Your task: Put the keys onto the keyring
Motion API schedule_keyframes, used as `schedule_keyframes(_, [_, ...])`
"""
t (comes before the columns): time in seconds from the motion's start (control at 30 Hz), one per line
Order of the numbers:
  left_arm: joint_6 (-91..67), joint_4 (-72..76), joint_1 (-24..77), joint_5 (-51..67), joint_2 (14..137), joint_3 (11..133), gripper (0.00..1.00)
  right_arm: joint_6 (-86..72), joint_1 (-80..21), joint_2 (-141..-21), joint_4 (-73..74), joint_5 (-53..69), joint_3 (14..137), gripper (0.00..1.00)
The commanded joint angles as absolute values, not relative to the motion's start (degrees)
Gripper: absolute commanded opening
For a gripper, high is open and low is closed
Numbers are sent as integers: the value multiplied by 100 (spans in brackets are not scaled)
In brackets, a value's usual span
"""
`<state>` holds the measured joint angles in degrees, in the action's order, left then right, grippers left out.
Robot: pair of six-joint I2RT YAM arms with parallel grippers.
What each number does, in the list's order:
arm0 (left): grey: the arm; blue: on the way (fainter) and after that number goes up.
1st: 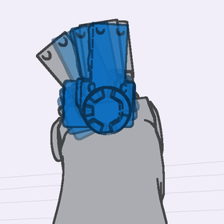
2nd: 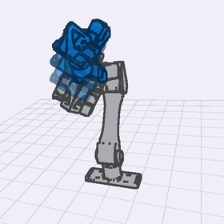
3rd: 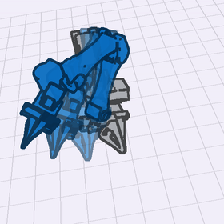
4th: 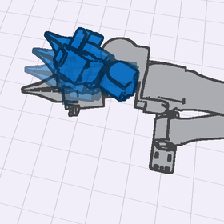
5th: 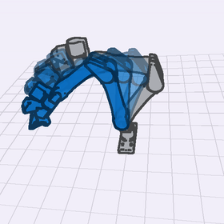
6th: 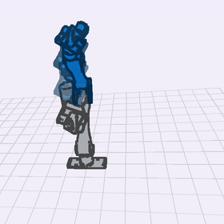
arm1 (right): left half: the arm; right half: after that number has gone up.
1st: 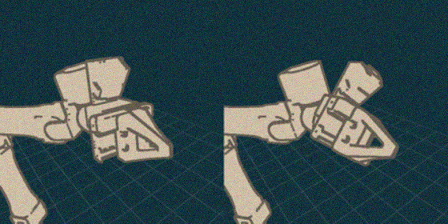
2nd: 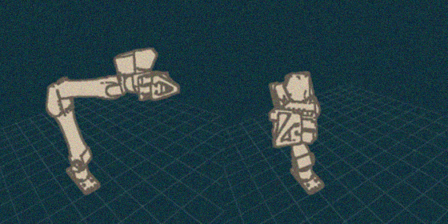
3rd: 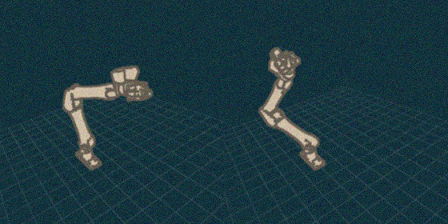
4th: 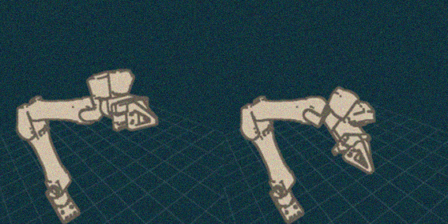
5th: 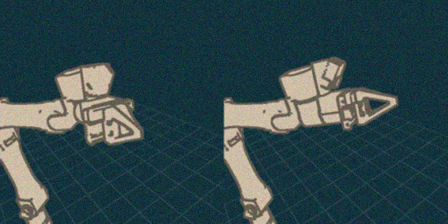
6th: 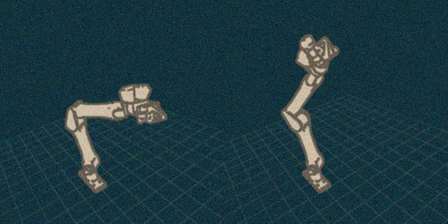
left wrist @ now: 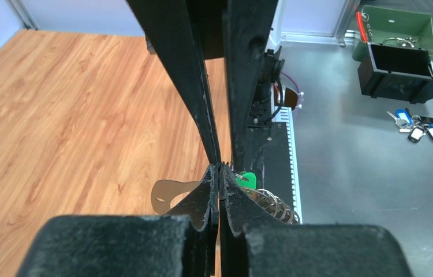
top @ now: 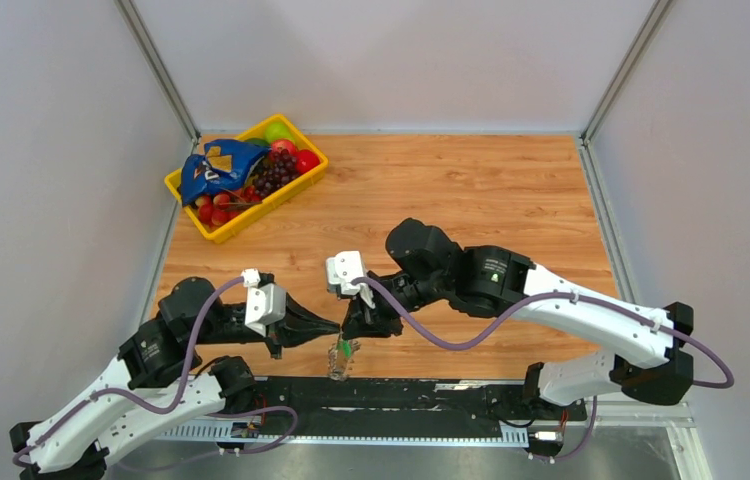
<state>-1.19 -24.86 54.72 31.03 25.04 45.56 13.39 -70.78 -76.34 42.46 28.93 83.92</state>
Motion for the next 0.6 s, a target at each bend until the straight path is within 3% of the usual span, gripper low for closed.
schedule_keyframes(0.0, [-316, -1826, 5488, 3043, 2339, 4402, 0, 1189, -7075, -7075, 3461, 2814, 8348, 20])
schedule_keyframes(0.2, [-627, -1288, 5485, 2777, 2034, 4227, 0, 1157, -7076, -6551, 3075, 2522, 7830, 36])
schedule_keyframes(0.57, [-1496, 569, 5492, 2599, 1592, 3470, 0, 1007, -7076, -6052, 2175, 2178, 7231, 38])
